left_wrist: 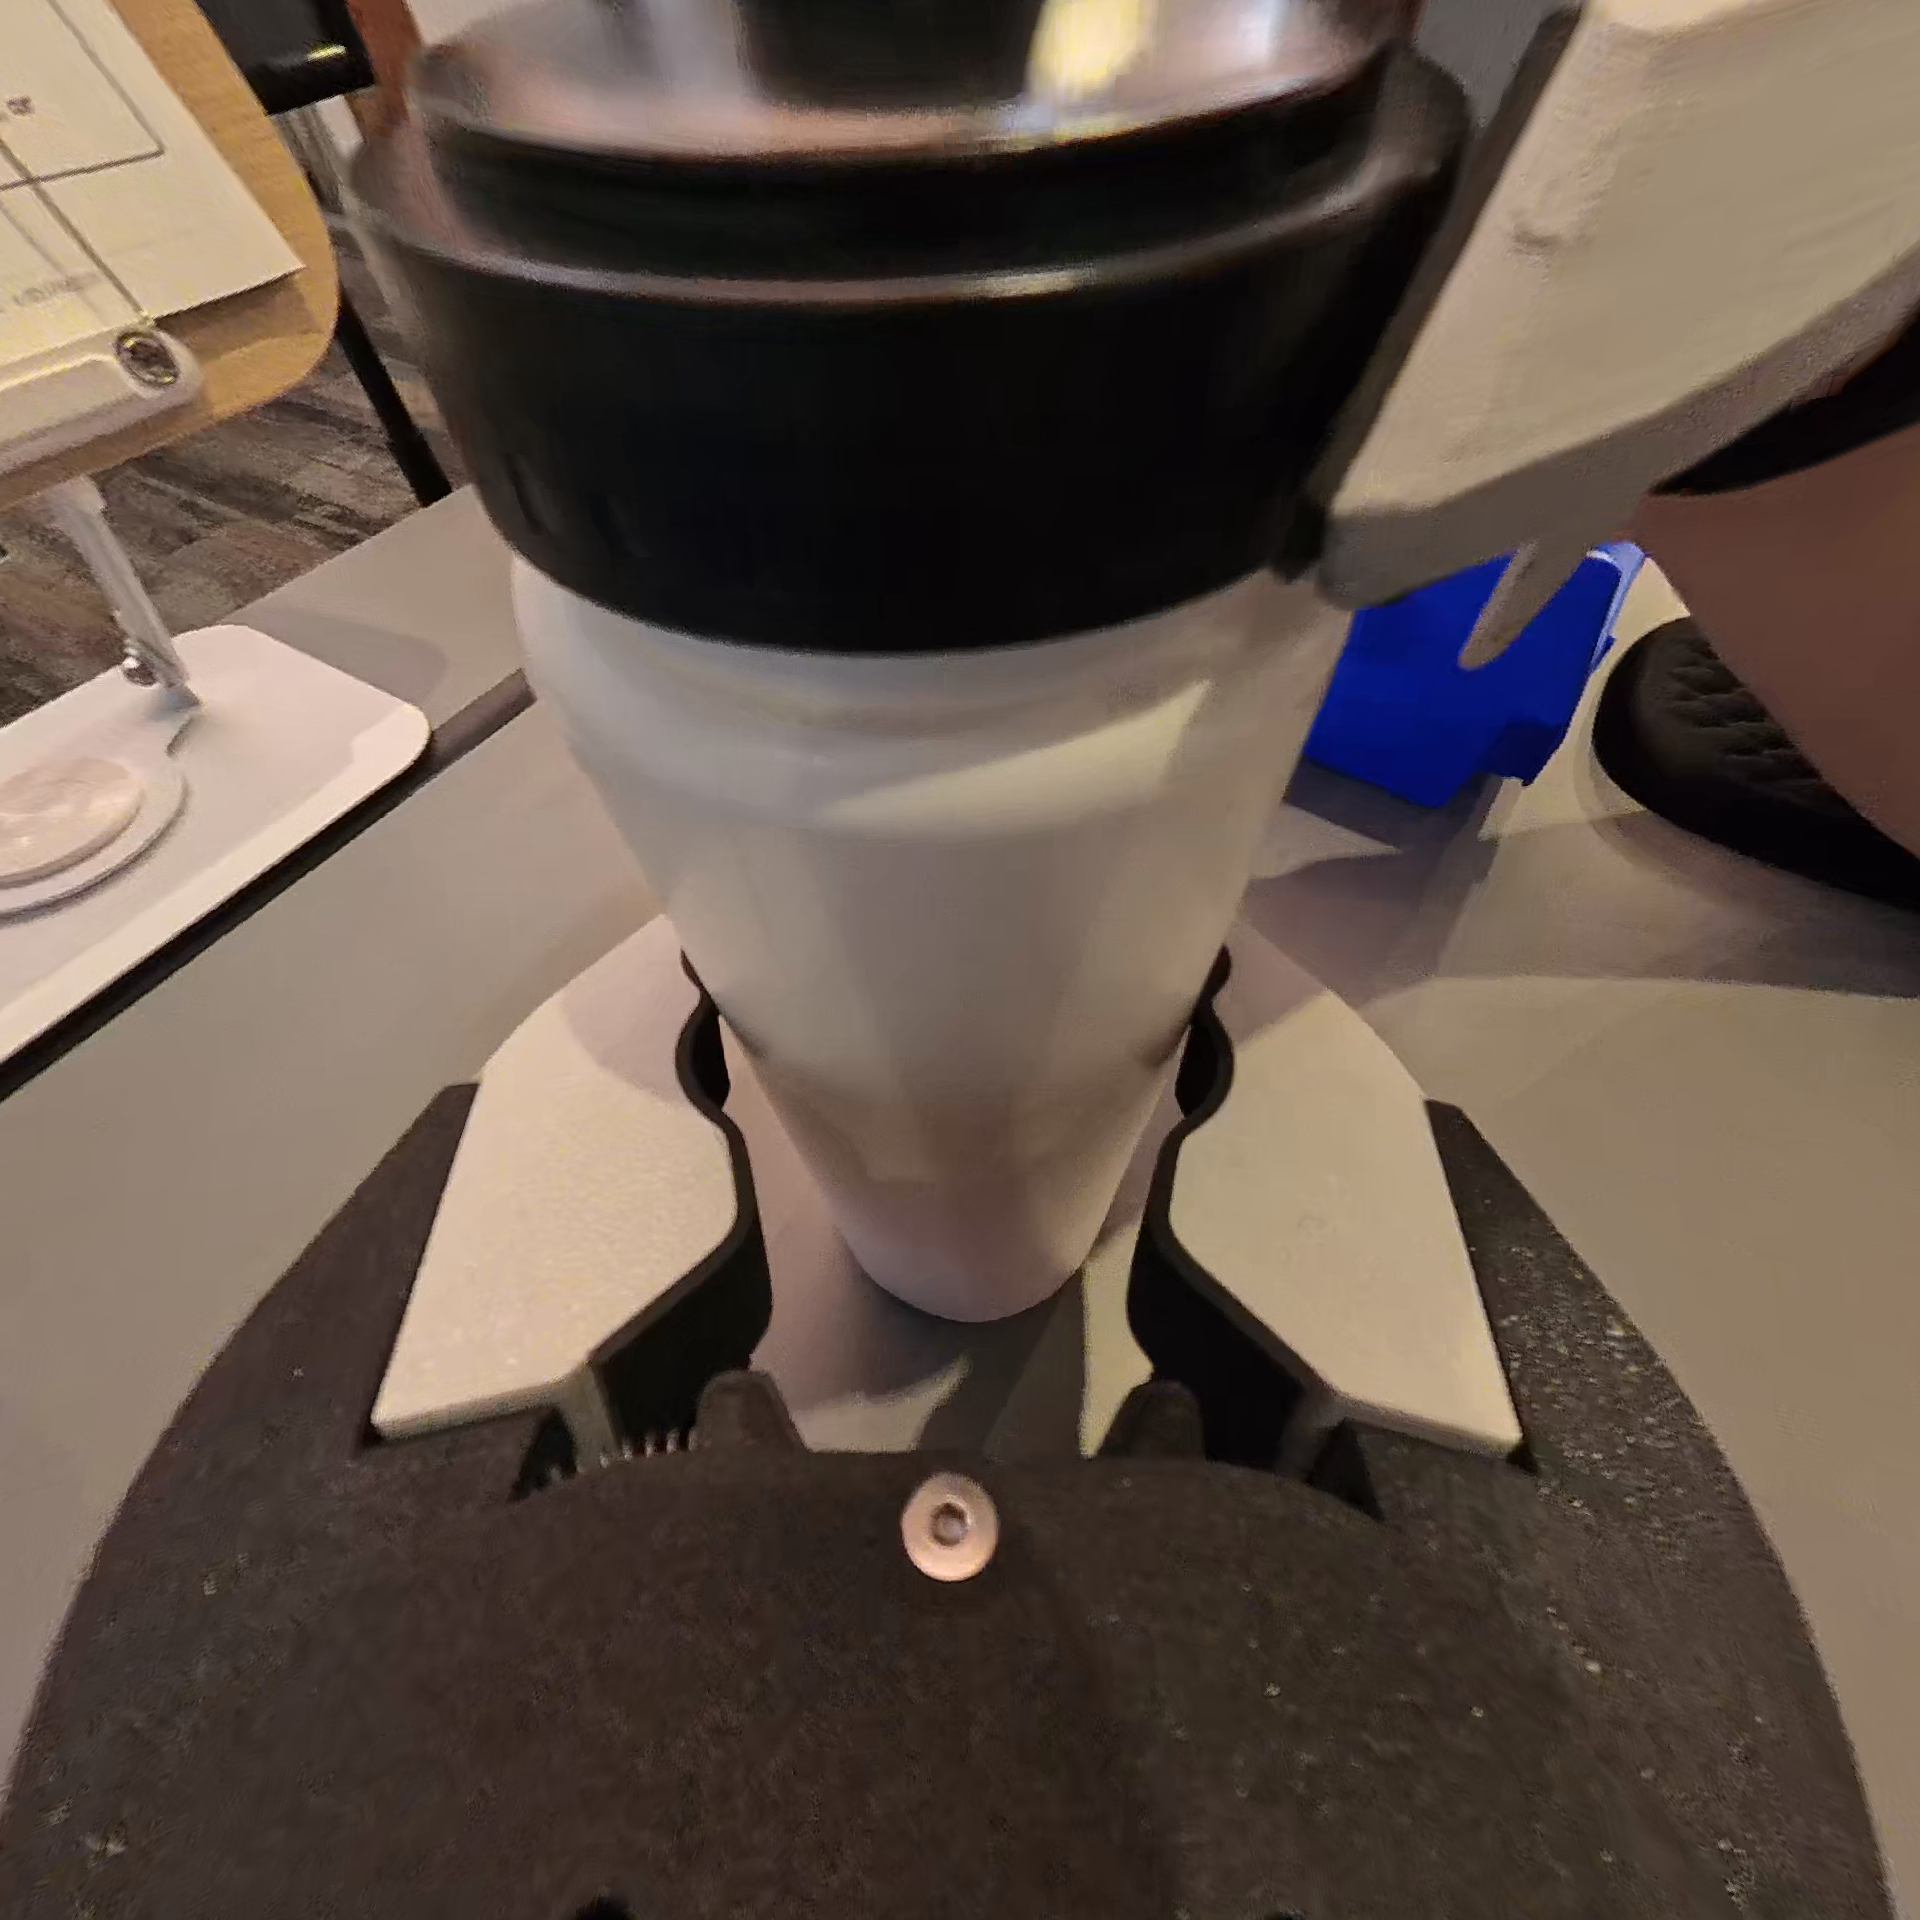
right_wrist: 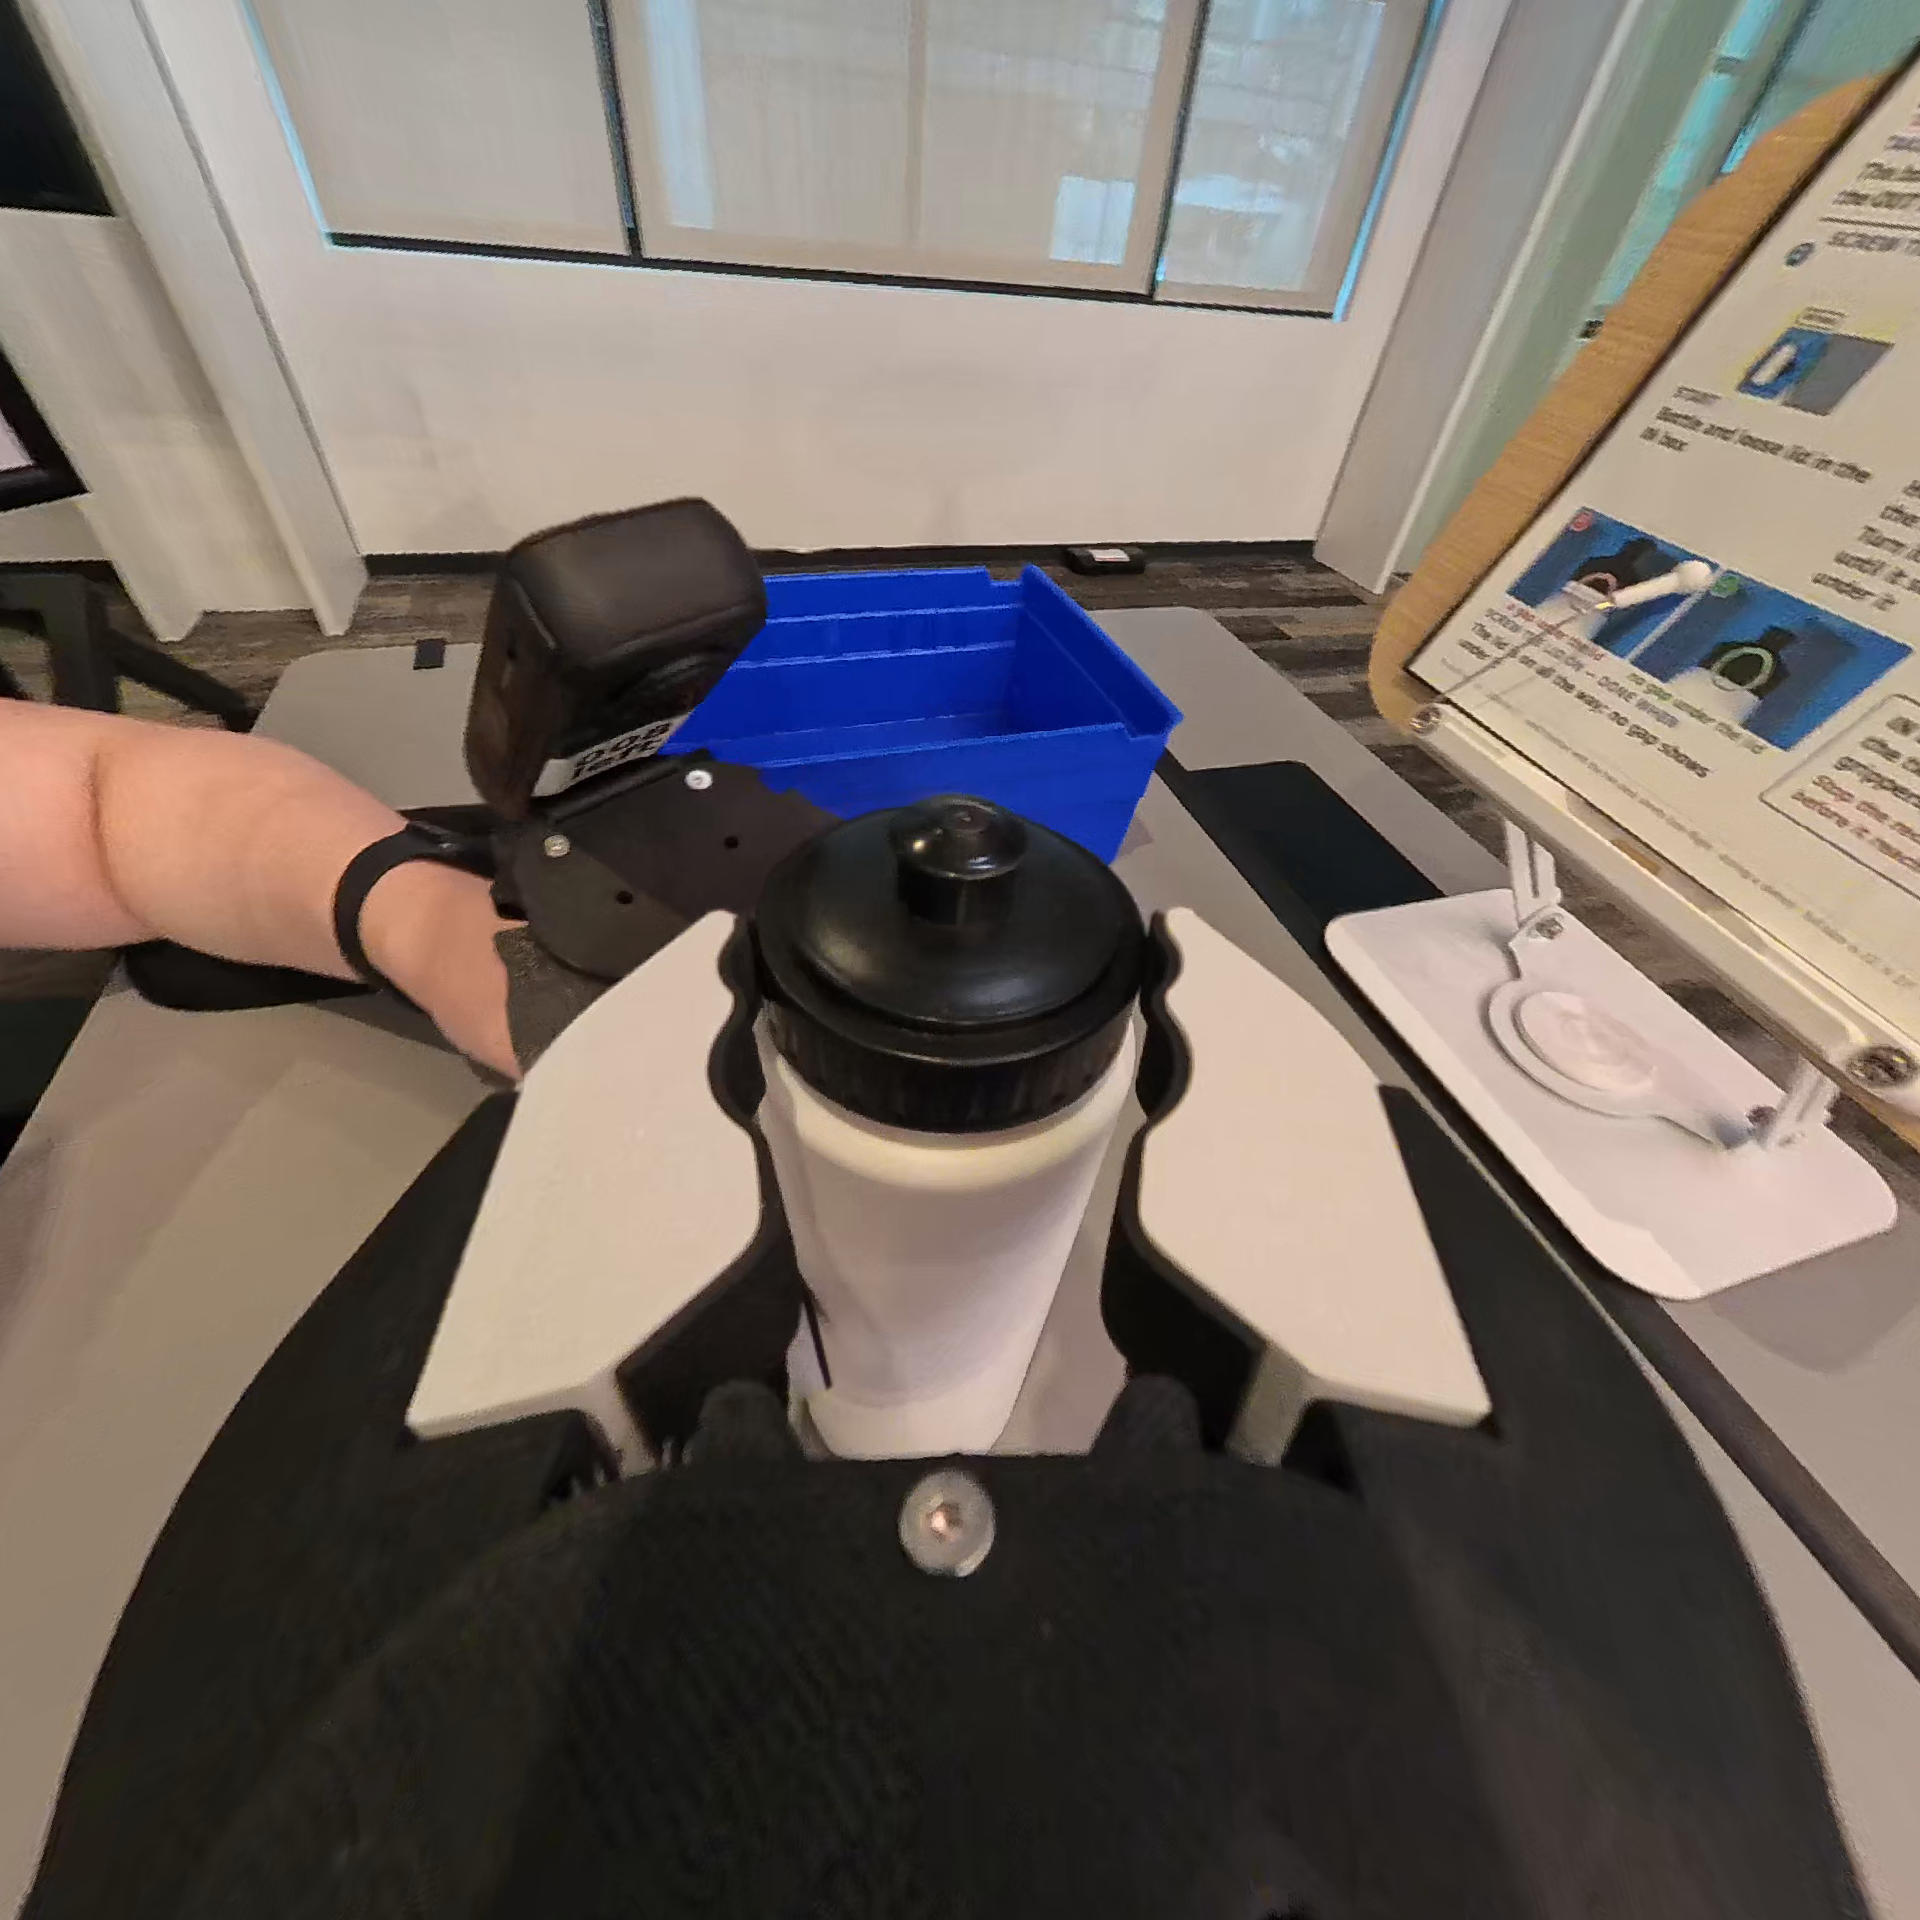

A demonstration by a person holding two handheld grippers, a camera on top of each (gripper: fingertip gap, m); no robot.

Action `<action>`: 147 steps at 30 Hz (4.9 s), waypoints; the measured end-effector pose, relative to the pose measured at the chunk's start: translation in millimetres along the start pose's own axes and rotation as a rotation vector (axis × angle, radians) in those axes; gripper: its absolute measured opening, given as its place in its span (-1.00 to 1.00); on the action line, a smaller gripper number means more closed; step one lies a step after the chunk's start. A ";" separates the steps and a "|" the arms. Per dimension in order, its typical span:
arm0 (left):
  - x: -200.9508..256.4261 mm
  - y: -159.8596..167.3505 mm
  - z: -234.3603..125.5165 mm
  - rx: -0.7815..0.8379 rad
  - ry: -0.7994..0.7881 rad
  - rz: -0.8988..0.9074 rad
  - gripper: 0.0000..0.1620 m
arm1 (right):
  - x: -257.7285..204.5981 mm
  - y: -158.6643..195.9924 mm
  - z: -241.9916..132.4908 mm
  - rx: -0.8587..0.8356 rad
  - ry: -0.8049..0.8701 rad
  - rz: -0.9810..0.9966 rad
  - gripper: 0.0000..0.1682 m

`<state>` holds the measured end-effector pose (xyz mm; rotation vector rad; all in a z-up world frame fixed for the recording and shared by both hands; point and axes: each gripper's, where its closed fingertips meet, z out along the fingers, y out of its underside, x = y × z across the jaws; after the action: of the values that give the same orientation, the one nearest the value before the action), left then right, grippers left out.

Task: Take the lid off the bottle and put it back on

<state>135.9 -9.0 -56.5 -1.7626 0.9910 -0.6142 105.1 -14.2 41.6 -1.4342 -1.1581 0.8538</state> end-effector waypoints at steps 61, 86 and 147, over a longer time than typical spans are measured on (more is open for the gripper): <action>-13.2 2.9 -1.7 -0.034 -0.079 -0.017 0.07 | 4.5 -0.2 1.7 -0.013 0.059 -0.033 -0.18; 9.6 0.9 2.2 -0.012 0.073 0.038 0.06 | -6.8 3.0 -6.9 0.003 -0.109 -0.075 -0.13; -10.1 7.0 -5.0 -0.067 -0.025 -0.003 0.06 | -2.2 -11.8 -7.4 0.046 -0.034 -0.007 -0.01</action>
<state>124.1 -4.3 -60.7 -1.8264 1.0017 -0.5652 109.0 -18.8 54.4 -1.3822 -1.1612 0.8980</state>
